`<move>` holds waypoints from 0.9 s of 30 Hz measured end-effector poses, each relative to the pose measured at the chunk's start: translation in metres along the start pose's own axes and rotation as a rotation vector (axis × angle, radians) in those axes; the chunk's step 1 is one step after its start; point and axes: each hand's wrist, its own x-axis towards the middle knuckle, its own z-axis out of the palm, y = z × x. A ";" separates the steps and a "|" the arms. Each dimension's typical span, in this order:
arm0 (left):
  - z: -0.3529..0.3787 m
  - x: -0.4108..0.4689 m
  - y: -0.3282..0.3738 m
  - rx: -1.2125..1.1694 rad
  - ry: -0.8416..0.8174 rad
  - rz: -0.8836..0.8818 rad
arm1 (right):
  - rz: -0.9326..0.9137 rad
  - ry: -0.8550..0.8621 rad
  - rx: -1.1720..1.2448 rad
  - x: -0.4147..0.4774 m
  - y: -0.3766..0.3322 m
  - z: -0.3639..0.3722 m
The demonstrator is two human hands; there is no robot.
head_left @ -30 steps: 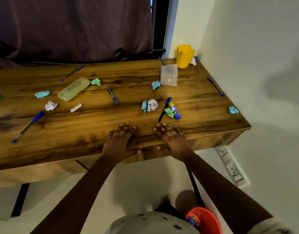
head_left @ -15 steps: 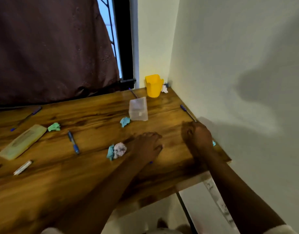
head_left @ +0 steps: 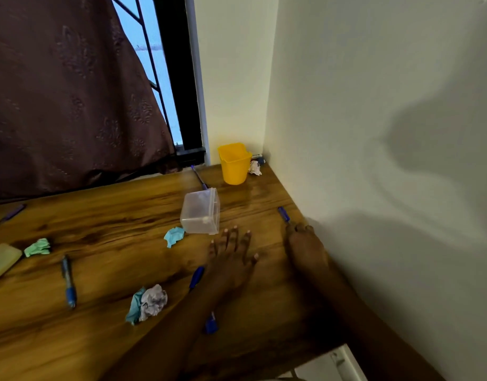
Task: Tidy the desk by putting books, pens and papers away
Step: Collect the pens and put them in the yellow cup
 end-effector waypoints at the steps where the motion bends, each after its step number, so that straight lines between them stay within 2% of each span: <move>1: -0.002 0.002 0.000 -0.010 -0.031 -0.006 | -0.016 -0.019 0.026 -0.002 0.002 0.002; 3: -0.006 0.004 -0.001 -0.045 -0.093 -0.023 | -0.061 0.032 0.176 -0.005 0.007 0.004; 4: -0.010 0.005 -0.001 -0.081 -0.110 -0.034 | -0.060 0.064 0.329 -0.008 0.008 0.002; 6: -0.026 0.003 0.003 -0.233 -0.091 -0.073 | -0.003 0.019 0.689 -0.016 0.005 -0.003; 8: -0.047 0.001 0.010 -0.549 -0.028 -0.164 | 0.025 -0.026 1.004 -0.023 -0.003 -0.007; 10: -0.062 0.000 0.014 -0.964 -0.012 -0.259 | -0.023 -0.036 1.147 -0.028 -0.016 -0.012; 14: -0.065 -0.005 0.010 -1.714 0.026 -0.304 | -0.223 -0.055 1.110 -0.027 -0.044 -0.031; 16: -0.067 -0.010 0.009 -1.953 0.099 -0.260 | -0.333 -0.091 1.083 -0.025 -0.056 -0.041; 19: -0.079 -0.013 -0.001 -2.212 0.252 -0.167 | -0.394 -0.081 1.120 -0.010 -0.064 -0.061; 23: -0.106 -0.016 -0.032 -2.372 0.444 -0.177 | -0.383 0.152 1.070 0.055 -0.085 -0.097; 25: -0.119 -0.015 -0.048 -2.374 0.531 -0.214 | -0.418 0.225 0.939 0.103 -0.109 -0.110; 27: -0.129 -0.011 -0.061 -2.375 0.594 -0.263 | -0.459 0.228 0.764 0.148 -0.138 -0.115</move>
